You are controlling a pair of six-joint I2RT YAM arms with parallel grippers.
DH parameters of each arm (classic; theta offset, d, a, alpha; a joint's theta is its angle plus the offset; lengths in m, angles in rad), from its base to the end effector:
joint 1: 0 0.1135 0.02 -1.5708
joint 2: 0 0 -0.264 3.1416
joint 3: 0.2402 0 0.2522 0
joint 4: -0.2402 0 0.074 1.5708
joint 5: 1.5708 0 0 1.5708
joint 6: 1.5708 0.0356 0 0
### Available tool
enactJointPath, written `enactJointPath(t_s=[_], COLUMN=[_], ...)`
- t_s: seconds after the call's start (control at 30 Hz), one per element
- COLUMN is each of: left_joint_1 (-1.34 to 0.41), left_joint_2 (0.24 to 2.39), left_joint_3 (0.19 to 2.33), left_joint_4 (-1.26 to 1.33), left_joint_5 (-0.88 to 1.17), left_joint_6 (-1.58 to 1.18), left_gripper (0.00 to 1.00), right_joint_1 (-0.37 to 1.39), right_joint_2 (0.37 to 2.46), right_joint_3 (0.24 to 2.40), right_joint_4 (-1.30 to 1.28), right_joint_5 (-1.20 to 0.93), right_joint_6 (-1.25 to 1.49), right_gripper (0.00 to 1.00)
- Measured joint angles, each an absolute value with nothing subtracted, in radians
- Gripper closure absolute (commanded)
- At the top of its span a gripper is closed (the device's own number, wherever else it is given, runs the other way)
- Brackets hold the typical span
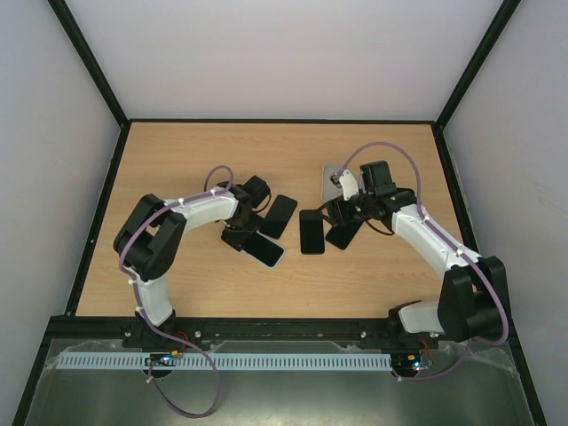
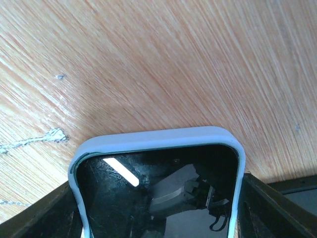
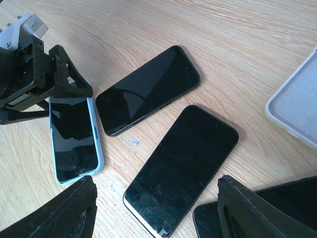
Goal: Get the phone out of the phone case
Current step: Pick up the phone at the center of the board.
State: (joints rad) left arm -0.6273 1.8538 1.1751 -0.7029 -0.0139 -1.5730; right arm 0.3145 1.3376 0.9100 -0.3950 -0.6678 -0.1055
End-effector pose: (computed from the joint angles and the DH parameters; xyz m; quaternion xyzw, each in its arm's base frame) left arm 0.2777 -0.2007 0.1523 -0.4540 0.8860 -0.0811 0.0490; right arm 0.2558 0.1064 0.2486 -0.3005 0.8351 0.3394 0.3115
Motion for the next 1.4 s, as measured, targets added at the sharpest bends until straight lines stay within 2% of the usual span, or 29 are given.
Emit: enactJointPath(t_s=[0.13,0.17,0.23,0.27,0.33,0.5,0.77,0.83,0.93,1.03,1.1,1.13,1.17,1.2,1.27,1.3,1.4], left_joint_1=[-0.627,-0.627,-0.628,-0.628,-0.633,-0.672,-0.765,-0.786,-0.808,-0.815,-0.816,-0.816,-0.816,-0.816,-0.816,-0.816,-0.815], left_joint_2=[1.853,1.851,1.842,1.825,1.770,1.585,1.435,1.430,1.430,1.430,1.430,1.430,1.430,1.430,1.428,1.427,1.420], left_joint_3=[1.179,1.179,1.176,1.166,1.131,1.052,0.975,0.983,0.991,0.996,0.996,0.996,0.996,0.996,0.996,0.996,0.995], left_joint_4=[-0.707,-0.706,-0.693,-0.678,-0.640,-0.532,-0.277,-0.256,-0.241,-0.233,-0.229,-0.228,-0.224,-0.223,-0.220,-0.214,-0.182], left_joint_5=[-0.009,-0.011,-0.013,-0.014,-0.015,-0.045,-0.123,-0.156,-0.182,-0.197,-0.205,-0.209,-0.212,-0.212,-0.212,-0.213,-0.234], left_joint_6=[-1.557,-1.550,-1.531,-1.515,-1.493,-1.414,-1.252,-1.222,-1.191,-1.169,-1.158,-1.150,-1.142,-1.130,-1.111,-1.098,-1.047], left_gripper=[0.44,0.49,0.71,0.75,0.76,0.89,0.97,0.97,0.97,0.96,0.93,0.88,0.75,0.49,0.08,0.02,0.01], right_joint_1=[0.315,0.315,0.315,0.315,0.315,0.317,0.424,0.458,0.491,0.493,0.493,0.492,0.492,0.492,0.492,0.491,0.484], right_joint_2=[1.338,1.338,1.338,1.338,1.338,1.364,1.468,1.481,1.494,1.501,1.507,1.509,1.510,1.510,1.510,1.510,1.509], right_joint_3=[0.910,0.910,0.910,0.910,0.910,0.913,0.942,0.947,0.958,0.960,0.960,0.960,0.960,0.960,0.960,0.961,0.973], right_joint_4=[-0.401,-0.402,-0.404,-0.406,-0.409,-0.418,-0.435,-0.437,-0.436,-0.436,-0.437,-0.437,-0.438,-0.438,-0.437,-0.437,-0.442], right_joint_5=[-0.675,-0.678,-0.690,-0.699,-0.721,-0.791,-0.867,-0.879,-0.896,-0.912,-0.915,-0.919,-0.929,-0.940,-0.949,-0.952,-0.961], right_joint_6=[-0.106,-0.106,-0.106,-0.106,-0.106,-0.101,-0.086,-0.082,-0.077,-0.071,-0.067,-0.066,-0.067,-0.066,-0.066,-0.067,-0.062], right_gripper=[0.36,0.36,0.35,0.36,0.36,0.37,0.38,0.46,0.69,0.86,0.95,0.98,0.98,0.98,0.98,0.98,0.98])
